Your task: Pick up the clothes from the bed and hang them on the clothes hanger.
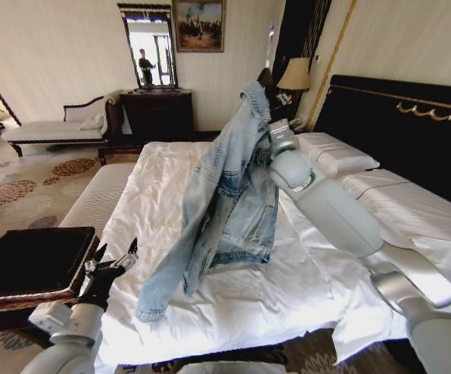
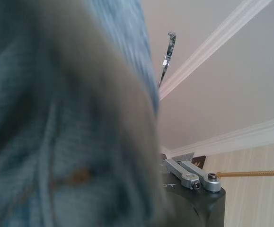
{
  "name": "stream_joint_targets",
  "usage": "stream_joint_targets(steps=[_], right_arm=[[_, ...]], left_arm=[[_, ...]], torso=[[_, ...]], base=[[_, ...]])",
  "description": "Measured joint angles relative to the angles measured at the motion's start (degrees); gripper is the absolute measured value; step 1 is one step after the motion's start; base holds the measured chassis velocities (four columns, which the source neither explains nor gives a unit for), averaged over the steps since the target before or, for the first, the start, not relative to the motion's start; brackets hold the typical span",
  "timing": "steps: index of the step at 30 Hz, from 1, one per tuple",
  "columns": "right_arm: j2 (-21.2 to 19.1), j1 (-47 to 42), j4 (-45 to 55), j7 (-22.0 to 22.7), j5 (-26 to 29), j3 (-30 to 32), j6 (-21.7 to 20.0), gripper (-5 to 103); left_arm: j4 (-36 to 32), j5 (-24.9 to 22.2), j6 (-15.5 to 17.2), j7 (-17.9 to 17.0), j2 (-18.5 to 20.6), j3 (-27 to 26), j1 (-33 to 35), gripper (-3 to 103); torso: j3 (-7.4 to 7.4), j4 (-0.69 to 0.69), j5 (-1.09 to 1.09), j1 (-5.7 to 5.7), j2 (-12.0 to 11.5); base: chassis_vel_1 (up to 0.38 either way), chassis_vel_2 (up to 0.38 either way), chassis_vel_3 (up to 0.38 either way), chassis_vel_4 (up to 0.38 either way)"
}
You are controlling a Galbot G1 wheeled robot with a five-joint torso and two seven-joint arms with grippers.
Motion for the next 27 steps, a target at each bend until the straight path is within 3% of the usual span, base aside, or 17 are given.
stream_joint_targets(steps=[7,27], right_arm=[[-3.18,-0.52,4.32,0.65,8.26,1.94,-0.45,13],[-7.17,-3.64,9.13,2.58,13.82,7.13,-1.63,13]], left_arm=[[0.0,2.25,-0.06,-0.16,-0.49,2.13,0.61,99],[0.08,4.03,0.27,-0.44,-0.75,3.7,2.85,99]], torso=[[0.0,0.01,0.0,0.0,0.0],[0.0,0.0,-0.01,0.0,0.0]], base=[[0.0,0.0,0.0,0.0],[0.0,0.0,0.0,0.0]])
